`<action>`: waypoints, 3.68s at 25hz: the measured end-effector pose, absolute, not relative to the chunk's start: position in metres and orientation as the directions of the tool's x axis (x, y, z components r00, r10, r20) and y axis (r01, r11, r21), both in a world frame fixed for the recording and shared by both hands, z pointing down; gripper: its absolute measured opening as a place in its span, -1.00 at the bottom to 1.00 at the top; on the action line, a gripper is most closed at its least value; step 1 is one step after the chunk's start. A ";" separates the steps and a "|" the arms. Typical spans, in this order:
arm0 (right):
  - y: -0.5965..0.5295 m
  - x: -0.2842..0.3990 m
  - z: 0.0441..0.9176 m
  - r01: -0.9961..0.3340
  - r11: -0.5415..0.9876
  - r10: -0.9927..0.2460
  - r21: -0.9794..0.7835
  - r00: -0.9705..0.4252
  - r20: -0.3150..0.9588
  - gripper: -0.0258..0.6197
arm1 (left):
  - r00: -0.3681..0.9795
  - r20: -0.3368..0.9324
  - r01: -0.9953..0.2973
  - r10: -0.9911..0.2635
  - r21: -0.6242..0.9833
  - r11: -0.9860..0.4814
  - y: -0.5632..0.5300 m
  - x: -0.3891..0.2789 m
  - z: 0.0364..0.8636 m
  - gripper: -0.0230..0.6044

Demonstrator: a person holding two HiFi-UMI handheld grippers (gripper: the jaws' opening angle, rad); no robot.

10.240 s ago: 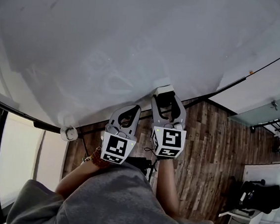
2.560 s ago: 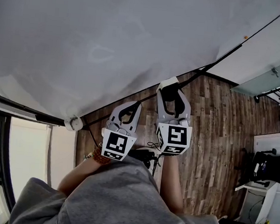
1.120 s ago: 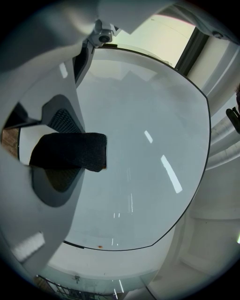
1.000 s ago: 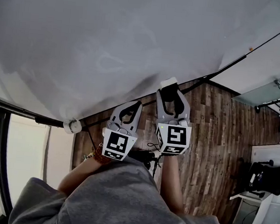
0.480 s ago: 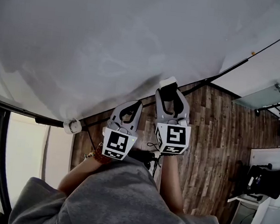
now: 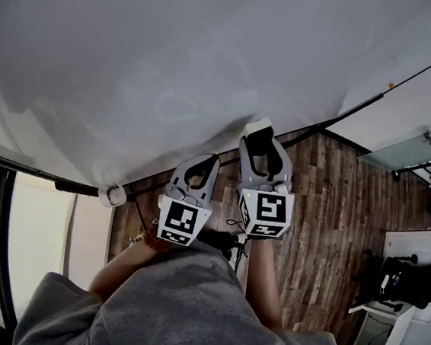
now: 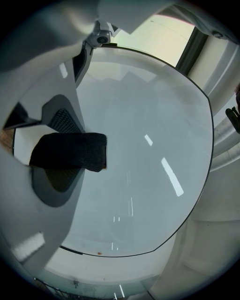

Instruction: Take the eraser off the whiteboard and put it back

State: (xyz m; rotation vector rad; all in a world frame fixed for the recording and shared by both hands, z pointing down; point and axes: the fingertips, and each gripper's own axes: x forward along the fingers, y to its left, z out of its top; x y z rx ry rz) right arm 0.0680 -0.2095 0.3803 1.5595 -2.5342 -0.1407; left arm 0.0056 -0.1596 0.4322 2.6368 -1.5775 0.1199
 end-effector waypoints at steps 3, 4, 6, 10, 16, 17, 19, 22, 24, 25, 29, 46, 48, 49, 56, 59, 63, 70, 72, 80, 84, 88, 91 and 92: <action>-0.211 0.066 0.381 -0.877 0.452 -0.892 0.165 -0.444 0.087 -0.31 | 0.473 0.104 -0.881 -0.875 0.016 -0.474 -0.160 0.004 0.435 -0.91; -0.211 0.065 0.381 -0.876 0.453 -0.892 0.165 -0.445 0.087 -0.31 | 0.473 0.105 -0.880 -0.875 0.015 -0.474 -0.160 0.004 0.435 -0.91; -0.212 0.065 0.380 -0.876 0.454 -0.891 0.164 -0.446 0.087 -0.31 | 0.472 0.105 -0.881 -0.875 0.015 -0.473 -0.161 0.004 0.434 -0.91; -0.214 0.064 0.380 -0.875 0.456 -0.890 0.162 -0.447 0.087 -0.31 | 0.470 0.108 -0.882 -0.876 0.016 -0.471 -0.163 0.004 0.433 -0.91; -0.216 0.061 0.380 -0.872 0.461 -0.887 0.166 -0.453 0.088 -0.31 | 0.471 0.112 -0.881 -0.875 0.017 -0.473 -0.163 0.004 0.436 -0.91; -0.216 0.061 0.380 -0.871 0.462 -0.887 0.166 -0.453 0.088 -0.31 | 0.472 0.113 -0.881 -0.875 0.018 -0.473 -0.163 0.004 0.436 -0.91; -0.217 0.060 0.380 -0.871 0.463 -0.886 0.166 -0.454 0.089 -0.31 | 0.472 0.113 -0.881 -0.874 0.018 -0.473 -0.163 0.004 0.436 -0.91; -0.218 0.060 0.381 -0.870 0.465 -0.885 0.167 -0.456 0.091 -0.31 | 0.473 0.113 -0.880 -0.874 0.017 -0.474 -0.164 0.004 0.436 -0.91; -0.218 0.059 0.381 -0.869 0.466 -0.885 0.167 -0.457 0.093 -0.31 | 0.473 0.114 -0.880 -0.873 0.018 -0.475 -0.164 0.004 0.436 -0.91; -0.218 0.059 0.381 -0.868 0.467 -0.884 0.168 -0.458 0.092 -0.31 | 0.474 0.115 -0.880 -0.873 0.018 -0.475 -0.164 0.004 0.437 -0.91; -0.220 0.057 0.381 -0.865 0.473 -0.881 0.168 -0.464 0.093 -0.31 | 0.470 0.115 -0.882 -0.875 0.018 -0.472 -0.165 0.004 0.437 -0.91; -0.225 0.054 0.383 -0.864 0.478 -0.879 0.159 -0.468 0.094 -0.31 | 0.460 0.122 -0.887 -0.879 0.022 -0.461 -0.170 -0.001 0.438 -0.91; -0.226 0.053 0.383 -0.864 0.478 -0.878 0.158 -0.469 0.095 -0.31 | 0.459 0.122 -0.887 -0.880 0.021 -0.460 -0.171 -0.002 0.439 -0.91; -0.226 0.053 0.383 -0.864 0.478 -0.878 0.157 -0.469 0.095 -0.31 | 0.460 0.123 -0.887 -0.879 0.021 -0.461 -0.171 -0.002 0.439 -0.91; -0.225 0.053 0.382 -0.865 0.477 -0.879 0.156 -0.468 0.094 -0.31 | 0.463 0.123 -0.886 -0.878 0.019 -0.464 -0.171 0.000 0.438 -0.91; -0.226 0.053 0.383 -0.865 0.476 -0.880 0.157 -0.466 0.094 -0.30 | 0.461 0.124 -0.886 -0.879 0.018 -0.463 -0.172 -0.001 0.439 -0.91; -0.226 0.054 0.383 -0.866 0.473 -0.881 0.161 -0.463 0.094 -0.30 | 0.460 0.125 -0.887 -0.879 0.017 -0.461 -0.171 -0.002 0.439 -0.91; -0.226 0.053 0.384 -0.866 0.471 -0.882 0.169 -0.461 0.095 -0.28 | 0.457 0.127 -0.888 -0.880 0.017 -0.459 -0.170 -0.003 0.440 -0.91; -0.225 0.054 0.383 -0.866 0.470 -0.882 0.170 -0.461 0.095 -0.26 | 0.459 0.127 -0.888 -0.879 0.018 -0.460 -0.170 -0.002 0.440 -0.91; -0.222 0.054 0.384 -0.863 0.474 -0.880 0.176 -0.462 0.107 -0.21 | 0.463 0.126 -0.885 -0.877 0.020 -0.464 -0.167 -0.001 0.438 -0.91; -0.222 0.055 0.384 -0.864 0.472 -0.881 0.175 -0.460 0.108 -0.21 | 0.472 0.127 -0.881 -0.873 0.018 -0.473 -0.166 0.002 0.439 -0.91; -0.221 0.056 0.385 -0.865 0.471 -0.882 0.176 -0.458 0.109 -0.21 | 0.473 0.128 -0.880 -0.872 0.016 -0.475 -0.165 0.002 0.439 -0.91; -0.222 0.056 0.384 -0.865 0.470 -0.882 0.175 -0.458 0.109 -0.21 | 0.473 0.130 -0.880 -0.871 0.018 -0.475 -0.165 0.002 0.440 -0.91; -0.222 0.056 0.384 -0.865 0.470 -0.883 0.175 -0.457 0.109 -0.21 | 0.474 0.131 -0.879 -0.871 0.019 -0.476 -0.165 0.002 0.440 -0.91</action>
